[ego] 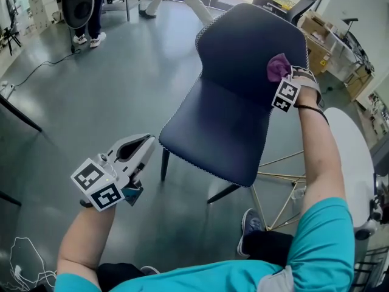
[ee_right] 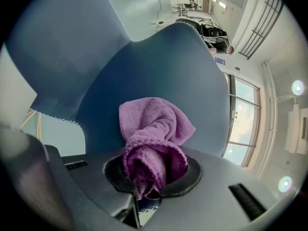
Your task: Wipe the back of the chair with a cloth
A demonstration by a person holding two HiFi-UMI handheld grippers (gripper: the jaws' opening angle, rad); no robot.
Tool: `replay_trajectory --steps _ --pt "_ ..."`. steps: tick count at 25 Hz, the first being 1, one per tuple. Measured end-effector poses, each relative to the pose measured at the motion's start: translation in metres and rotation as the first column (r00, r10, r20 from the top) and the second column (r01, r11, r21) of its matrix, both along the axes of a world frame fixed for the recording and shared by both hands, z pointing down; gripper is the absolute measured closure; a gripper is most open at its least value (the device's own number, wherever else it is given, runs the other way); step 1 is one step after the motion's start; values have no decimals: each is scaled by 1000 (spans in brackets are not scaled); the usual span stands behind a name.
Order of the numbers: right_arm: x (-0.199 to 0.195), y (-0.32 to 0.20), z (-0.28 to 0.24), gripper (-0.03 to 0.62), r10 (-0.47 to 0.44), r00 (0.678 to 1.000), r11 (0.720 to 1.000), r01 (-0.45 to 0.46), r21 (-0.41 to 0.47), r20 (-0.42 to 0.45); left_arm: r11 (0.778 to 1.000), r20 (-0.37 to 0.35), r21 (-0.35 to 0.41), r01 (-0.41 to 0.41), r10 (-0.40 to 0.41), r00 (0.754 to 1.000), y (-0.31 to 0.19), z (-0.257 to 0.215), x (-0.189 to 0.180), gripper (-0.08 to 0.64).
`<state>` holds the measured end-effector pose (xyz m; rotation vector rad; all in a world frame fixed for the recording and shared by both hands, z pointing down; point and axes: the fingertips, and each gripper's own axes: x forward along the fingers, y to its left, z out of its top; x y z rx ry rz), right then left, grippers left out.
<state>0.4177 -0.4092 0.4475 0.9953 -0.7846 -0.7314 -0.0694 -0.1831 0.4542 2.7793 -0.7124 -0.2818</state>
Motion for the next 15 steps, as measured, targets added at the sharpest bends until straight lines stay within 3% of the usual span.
replay_trajectory --steps 15 --pt "17 37 5 535 21 1000 998 -22 -51 -23 1000 -15 14 -7 7 1000 8 -6 -6 557"
